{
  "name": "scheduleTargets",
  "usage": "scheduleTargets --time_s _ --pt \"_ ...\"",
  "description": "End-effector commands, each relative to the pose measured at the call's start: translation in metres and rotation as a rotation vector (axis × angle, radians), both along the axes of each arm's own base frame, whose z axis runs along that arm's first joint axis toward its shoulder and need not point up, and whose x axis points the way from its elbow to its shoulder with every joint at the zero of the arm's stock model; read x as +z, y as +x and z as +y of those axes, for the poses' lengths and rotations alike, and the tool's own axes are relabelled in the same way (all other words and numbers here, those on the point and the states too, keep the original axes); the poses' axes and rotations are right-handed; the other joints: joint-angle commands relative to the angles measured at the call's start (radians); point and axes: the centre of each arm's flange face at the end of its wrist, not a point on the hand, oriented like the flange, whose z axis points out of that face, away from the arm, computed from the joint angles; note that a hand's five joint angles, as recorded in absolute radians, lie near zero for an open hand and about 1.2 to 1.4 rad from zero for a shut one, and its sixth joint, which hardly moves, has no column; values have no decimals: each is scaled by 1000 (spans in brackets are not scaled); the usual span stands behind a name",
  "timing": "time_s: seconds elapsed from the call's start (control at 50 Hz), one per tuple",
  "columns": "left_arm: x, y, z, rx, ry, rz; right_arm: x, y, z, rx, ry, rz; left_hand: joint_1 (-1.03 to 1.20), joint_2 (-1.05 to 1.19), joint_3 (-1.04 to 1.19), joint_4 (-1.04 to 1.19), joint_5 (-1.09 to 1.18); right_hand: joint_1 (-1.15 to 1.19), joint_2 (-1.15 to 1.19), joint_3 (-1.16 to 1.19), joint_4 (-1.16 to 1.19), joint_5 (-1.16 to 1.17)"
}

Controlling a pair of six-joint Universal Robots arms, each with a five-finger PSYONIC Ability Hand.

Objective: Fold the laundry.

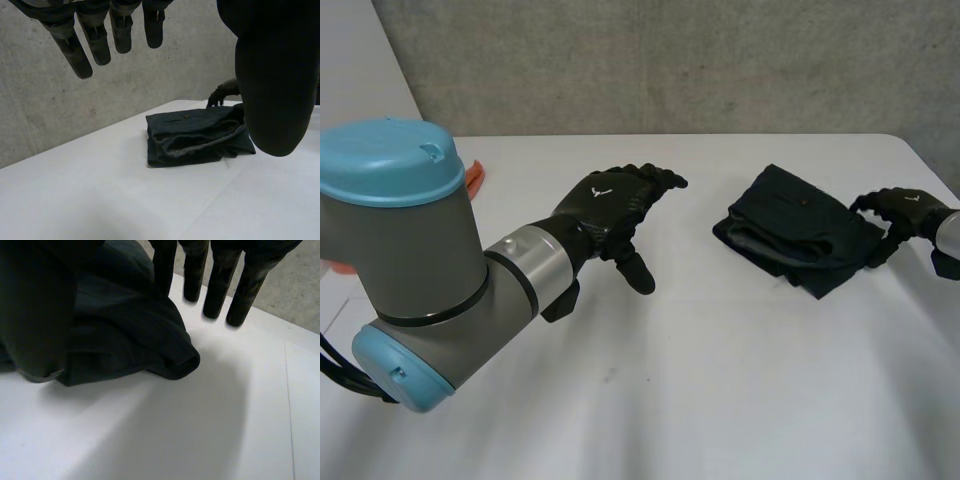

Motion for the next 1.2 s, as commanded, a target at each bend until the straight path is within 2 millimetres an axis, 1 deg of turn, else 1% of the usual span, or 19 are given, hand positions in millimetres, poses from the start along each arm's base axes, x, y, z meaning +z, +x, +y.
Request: scheduleTargets --time_s 0.02,0.04,0.06,0.18,0.28,0.36,0.4,0.46,0.52,0.54,0.6,0.62,0.68,0.76,0.82,0.92,1.02,1.14,1.2 --pt "0 0 0 0 -4 2 -3 2 -8 -11 -19 -31 -5 -13 -23 -16 -39 855 799 810 812 810" --pt "0 0 -1 2 -4 2 -4 3 -9 -14 -18 -41 -5 -13 -23 -16 -39 989 934 945 946 945" --pt "0 0 -1 2 -4 2 -4 5 -12 -18 -22 -60 -5 -13 -23 -16 -39 1048 992 1003 1005 1003" --pt "-1 0 -1 2 0 1 4 6 -29 -60 -114 -105 -5 -13 -23 -16 -39 1048 993 1004 1005 1004" --pt "-1 2 -3 8 0 1 23 1 -45 -136 -228 -130 -5 -13 -23 -16 -39 1048 993 1004 1005 1004" --pt "-1 2 -3 8 0 1 36 -11 -59 -250 -344 -119 -5 -13 -23 -16 -39 1048 993 1004 1005 1004" --pt "-1 2 -4 11 0 1 43 -22 -65 -371 -410 -94 -5 -13 -23 -16 -39 1048 993 1004 1005 1004" --pt "-1 3 -6 16 1 2 45 -39 -69 -473 -442 -74 -5 -13 -23 -16 -39 1048 993 1004 1005 1004" --pt "-1 3 -6 16 1 0 43 -53 -70 -494 -438 -66 -5 -13 -23 -17 -39 1048 993 1004 1005 1004" --pt "-2 3 -6 16 4 0 39 -60 -70 -507 -426 -55 -5 -13 -23 -16 -39 1048 993 1004 1005 1004" --pt "-2 3 -6 16 5 -1 30 -65 -69 -515 -398 -25 -5 -13 -23 -16 -39 1048 993 1004 1005 1004" --pt "-2 3 -5 14 5 -1 24 -67 -67 -514 -378 6 -5 -13 -23 -16 -39 1048 993 1004 1005 1004" --pt "-3 3 -6 14 6 -2 17 -72 -65 -523 -359 58 -5 -13 -23 -16 -39 1048 993 1004 1005 1004" --pt "-7 2 -6 16 15 -8 5 -89 -60 -603 -303 158 -5 -13 -23 -16 -39 1048 993 1004 1005 1004" --pt "-9 3 -6 16 22 -13 1 -96 -56 -626 -258 180 -5 -13 -23 -16 -39 1048 993 1004 1005 1004" --pt "-11 3 -5 14 28 -17 2 -105 -49 -636 -194 184 -5 -13 -23 -16 -39 1048 993 1004 1005 1004" --pt "-12 3 -4 13 30 -18 9 -104 -42 -608 -145 170 -5 -13 -23 -16 -39 1048 993 1004 1005 1004" --pt "-12 3 -3 11 30 -18 5 -107 -31 -583 -58 128 -5 -13 -23 -16 -39 1048 993 1004 1005 1004" --pt "-12 3 -3 11 30 -18 9 -105 -26 -546 -38 108 -5 -13 -23 -16 -39 1048 993 1004 1005 1004"
